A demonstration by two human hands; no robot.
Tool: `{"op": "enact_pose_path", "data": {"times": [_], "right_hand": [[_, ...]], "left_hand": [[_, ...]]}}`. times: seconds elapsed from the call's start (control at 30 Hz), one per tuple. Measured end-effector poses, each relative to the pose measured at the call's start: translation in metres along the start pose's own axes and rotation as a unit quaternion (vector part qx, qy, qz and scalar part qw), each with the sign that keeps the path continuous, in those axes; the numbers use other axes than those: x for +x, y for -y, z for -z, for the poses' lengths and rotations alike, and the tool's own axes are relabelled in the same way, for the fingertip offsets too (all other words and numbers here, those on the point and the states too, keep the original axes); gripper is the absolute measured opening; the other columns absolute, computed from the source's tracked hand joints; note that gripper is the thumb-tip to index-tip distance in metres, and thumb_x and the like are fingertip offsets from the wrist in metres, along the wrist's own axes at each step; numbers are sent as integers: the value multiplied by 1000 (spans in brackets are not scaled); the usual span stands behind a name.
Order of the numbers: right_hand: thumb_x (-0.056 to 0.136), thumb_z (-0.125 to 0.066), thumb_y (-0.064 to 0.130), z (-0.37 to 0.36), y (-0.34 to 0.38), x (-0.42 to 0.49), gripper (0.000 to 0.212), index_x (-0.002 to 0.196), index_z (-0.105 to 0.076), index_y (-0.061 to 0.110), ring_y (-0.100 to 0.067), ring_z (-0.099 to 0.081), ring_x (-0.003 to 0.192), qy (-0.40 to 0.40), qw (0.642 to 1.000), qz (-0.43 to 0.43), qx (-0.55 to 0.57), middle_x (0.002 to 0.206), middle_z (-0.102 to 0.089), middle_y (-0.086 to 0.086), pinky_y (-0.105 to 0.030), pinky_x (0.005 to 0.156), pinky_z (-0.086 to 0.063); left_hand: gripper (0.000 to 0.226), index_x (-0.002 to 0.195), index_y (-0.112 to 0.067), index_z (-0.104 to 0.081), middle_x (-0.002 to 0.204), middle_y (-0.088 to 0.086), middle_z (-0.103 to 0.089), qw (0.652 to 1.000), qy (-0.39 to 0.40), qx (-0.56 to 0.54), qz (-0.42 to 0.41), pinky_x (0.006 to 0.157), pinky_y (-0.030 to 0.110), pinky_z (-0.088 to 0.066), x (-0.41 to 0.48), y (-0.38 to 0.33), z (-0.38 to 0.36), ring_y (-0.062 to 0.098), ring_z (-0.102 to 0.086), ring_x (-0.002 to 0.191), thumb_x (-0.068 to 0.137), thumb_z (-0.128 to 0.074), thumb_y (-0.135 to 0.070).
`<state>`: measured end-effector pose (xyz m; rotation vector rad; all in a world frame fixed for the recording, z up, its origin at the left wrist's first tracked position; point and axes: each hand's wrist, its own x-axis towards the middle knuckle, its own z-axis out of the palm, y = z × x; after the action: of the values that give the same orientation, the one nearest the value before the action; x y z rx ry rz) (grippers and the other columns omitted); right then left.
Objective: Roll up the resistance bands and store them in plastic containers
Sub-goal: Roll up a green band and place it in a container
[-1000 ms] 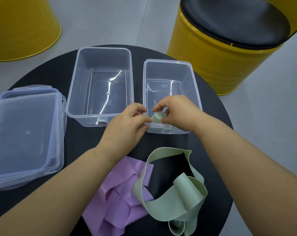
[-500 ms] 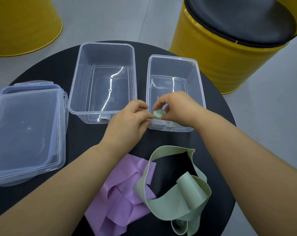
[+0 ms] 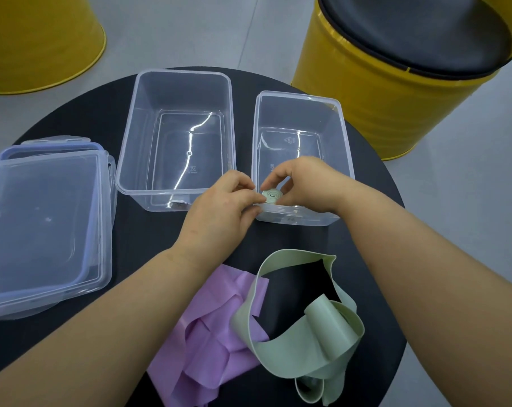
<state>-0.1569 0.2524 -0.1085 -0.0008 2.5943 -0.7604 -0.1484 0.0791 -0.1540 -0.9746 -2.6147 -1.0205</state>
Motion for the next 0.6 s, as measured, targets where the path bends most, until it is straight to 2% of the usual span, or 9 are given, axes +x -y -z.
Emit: {"op": "enact_pose_path", "data": {"times": [0.13, 0.27, 0.4, 0.53, 0.6], "right_hand": [[85, -68, 20, 1, -4, -3, 20, 105, -68, 26, -6, -56, 89, 26, 998, -3, 58, 86, -56, 20, -25, 85, -47], [85, -68, 25, -2, -7, -3, 16, 100, -69, 27, -2, -55, 84, 19, 995, -5, 99, 83, -53, 23, -25, 85, -43], [82, -71, 21, 0, -8, -1, 15, 95, -70, 28, -2, -57, 81, 23, 992, -16, 120, 83, -60, 18, -23, 79, -46], [78, -75, 17, 1, -8, 4, 31, 105, -59, 23, -14, -64, 88, 33, 988, -47, 145, 92, -68, 4, -32, 85, -53], [77, -77, 17, 2, -8, 6, 29, 101, -61, 20, -16, -65, 88, 30, 988, -59, 140, 92, -69, 1, -34, 87, -54]], "left_hand": [[17, 84, -7, -75, 88, 9, -64, 1000, -1, -3, 4, 57, 32, -55, 1, -1, 0, 24, -64, 68, 73, -66, -15], [17, 84, -7, -75, 87, 9, -64, 1000, -2, -4, 1, 57, 32, -55, 0, -1, 0, 24, -64, 67, 73, -66, -16], [16, 83, -7, -75, 84, 7, -65, 1000, -11, -3, 1, 56, 32, -56, 0, 0, -1, 24, -64, 66, 72, -67, -15], [16, 82, -7, -76, 79, 6, -66, 1000, -18, -2, 4, 56, 32, -56, 1, -1, -2, 24, -64, 63, 70, -68, -14], [17, 84, -8, -75, 78, 6, -66, 1000, -19, 0, 7, 56, 32, -56, 1, -2, -2, 23, -65, 63, 70, -68, -14]]}}
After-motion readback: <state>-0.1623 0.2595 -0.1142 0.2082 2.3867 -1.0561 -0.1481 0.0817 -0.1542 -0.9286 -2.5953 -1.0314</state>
